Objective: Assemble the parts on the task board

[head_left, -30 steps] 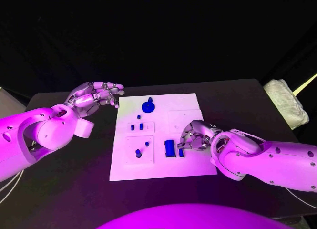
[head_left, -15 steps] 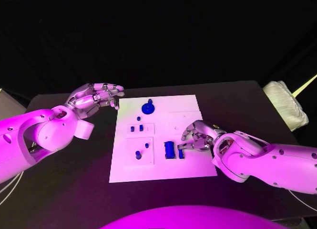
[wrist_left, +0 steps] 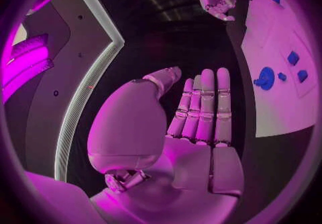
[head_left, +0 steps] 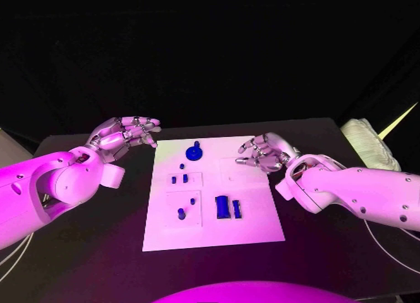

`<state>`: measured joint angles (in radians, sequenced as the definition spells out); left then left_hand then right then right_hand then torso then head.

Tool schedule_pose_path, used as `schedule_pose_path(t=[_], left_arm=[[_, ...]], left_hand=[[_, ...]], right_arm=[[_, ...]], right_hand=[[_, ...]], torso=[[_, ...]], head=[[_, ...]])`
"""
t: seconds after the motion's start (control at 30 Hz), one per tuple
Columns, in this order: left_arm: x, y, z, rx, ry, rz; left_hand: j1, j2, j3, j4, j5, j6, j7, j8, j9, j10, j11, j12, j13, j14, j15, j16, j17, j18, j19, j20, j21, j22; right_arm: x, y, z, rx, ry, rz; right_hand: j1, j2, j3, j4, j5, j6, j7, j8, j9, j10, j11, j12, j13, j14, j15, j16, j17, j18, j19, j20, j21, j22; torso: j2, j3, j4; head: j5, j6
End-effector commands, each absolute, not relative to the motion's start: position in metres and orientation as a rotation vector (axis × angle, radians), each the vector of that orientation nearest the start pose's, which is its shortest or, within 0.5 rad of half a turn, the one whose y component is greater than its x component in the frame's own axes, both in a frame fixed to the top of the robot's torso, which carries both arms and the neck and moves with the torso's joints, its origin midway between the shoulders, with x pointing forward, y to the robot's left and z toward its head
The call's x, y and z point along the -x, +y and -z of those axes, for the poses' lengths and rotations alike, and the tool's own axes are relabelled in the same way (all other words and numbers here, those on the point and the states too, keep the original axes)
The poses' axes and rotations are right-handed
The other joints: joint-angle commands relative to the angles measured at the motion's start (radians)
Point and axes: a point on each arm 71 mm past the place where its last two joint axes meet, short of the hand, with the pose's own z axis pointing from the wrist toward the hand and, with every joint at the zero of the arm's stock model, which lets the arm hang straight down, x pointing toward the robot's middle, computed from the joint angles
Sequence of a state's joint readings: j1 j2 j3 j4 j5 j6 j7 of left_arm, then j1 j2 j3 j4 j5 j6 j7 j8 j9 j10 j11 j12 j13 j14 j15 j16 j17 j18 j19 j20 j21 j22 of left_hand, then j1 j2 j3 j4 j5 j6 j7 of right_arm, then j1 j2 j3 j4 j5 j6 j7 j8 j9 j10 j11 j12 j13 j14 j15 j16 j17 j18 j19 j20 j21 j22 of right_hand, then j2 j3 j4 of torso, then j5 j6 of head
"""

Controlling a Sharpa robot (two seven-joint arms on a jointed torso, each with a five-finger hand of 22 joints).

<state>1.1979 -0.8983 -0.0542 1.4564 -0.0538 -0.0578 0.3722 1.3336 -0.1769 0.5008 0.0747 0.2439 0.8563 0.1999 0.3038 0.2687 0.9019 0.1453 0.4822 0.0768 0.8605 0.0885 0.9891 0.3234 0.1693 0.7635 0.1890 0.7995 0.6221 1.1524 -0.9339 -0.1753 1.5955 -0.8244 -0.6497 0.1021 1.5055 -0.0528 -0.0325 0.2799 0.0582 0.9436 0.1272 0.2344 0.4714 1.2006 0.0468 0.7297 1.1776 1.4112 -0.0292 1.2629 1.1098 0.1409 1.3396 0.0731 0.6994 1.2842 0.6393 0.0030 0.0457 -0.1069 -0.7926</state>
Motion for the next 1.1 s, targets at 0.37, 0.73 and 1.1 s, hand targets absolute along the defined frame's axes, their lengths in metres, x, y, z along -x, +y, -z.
schedule_pose_path(t=[0.37,0.73,1.1], left_arm=[[-0.532,0.262,0.197,1.155,1.188,1.482],[-0.524,0.246,0.207,1.149,1.277,1.453],[-0.484,0.208,0.221,1.193,1.239,1.303]], left_hand=[[0.025,-0.018,0.038,0.033,-0.006,-0.029,-0.024,-0.018,-0.025,0.063,0.037,-0.270,-0.015,-0.105,0.077,-0.548,-0.186,0.004,-0.127,0.098,-0.446,-0.281],[-0.631,0.177,-0.501,-0.075,-0.244,-0.856,-0.200,-0.304,-0.269,-0.902,-0.145,-0.482,-0.077,-0.861,-0.088,-0.989,-0.323,-0.169,-0.764,-0.189,-0.799,-0.622],[-1.334,0.177,-0.501,-0.075,-0.244,-0.856,-0.200,-0.304,-0.269,-0.902,-0.145,-0.482,-0.077,-0.861,-0.088,-0.989,-0.323,-0.169,-0.764,-0.189,-0.799,-0.622]], right_arm=[[-0.520,-0.250,0.231,-0.873,1.376,-1.140],[-0.508,-0.236,0.232,-0.911,1.354,-1.089],[-0.467,-0.196,0.226,-1.179,1.230,-1.219]], right_hand=[[0.065,-0.037,0.182,0.006,0.006,-0.013,0.067,-0.079,-0.090,-0.075,0.075,-0.624,-0.867,-0.354,0.116,-0.902,-0.650,0.048,-0.336,0.122,-0.635,-0.628],[-0.699,0.053,0.033,-0.280,-0.058,-0.944,-0.127,-0.234,-0.471,-1.201,-0.047,-0.730,-1.178,-1.411,0.029,-1.263,-1.110,-0.141,-1.340,-0.073,-0.699,-1.284],[-1.505,0.053,0.033,-0.280,-0.058,-0.944,-0.127,-0.234,-0.471,-1.201,-0.047,-0.730,-1.178,-1.411,0.029,-1.263,-1.110,-0.141,-1.340,-0.073,-0.699,-1.284]], torso=[[-0.043,-0.0043,-0.0011],[-0.053,-0.0044,-0.0167],[-0.094,-0.0030,-0.0451]], head=[[0.010,0.071],[0.039,0.103],[0.106,0.191]])
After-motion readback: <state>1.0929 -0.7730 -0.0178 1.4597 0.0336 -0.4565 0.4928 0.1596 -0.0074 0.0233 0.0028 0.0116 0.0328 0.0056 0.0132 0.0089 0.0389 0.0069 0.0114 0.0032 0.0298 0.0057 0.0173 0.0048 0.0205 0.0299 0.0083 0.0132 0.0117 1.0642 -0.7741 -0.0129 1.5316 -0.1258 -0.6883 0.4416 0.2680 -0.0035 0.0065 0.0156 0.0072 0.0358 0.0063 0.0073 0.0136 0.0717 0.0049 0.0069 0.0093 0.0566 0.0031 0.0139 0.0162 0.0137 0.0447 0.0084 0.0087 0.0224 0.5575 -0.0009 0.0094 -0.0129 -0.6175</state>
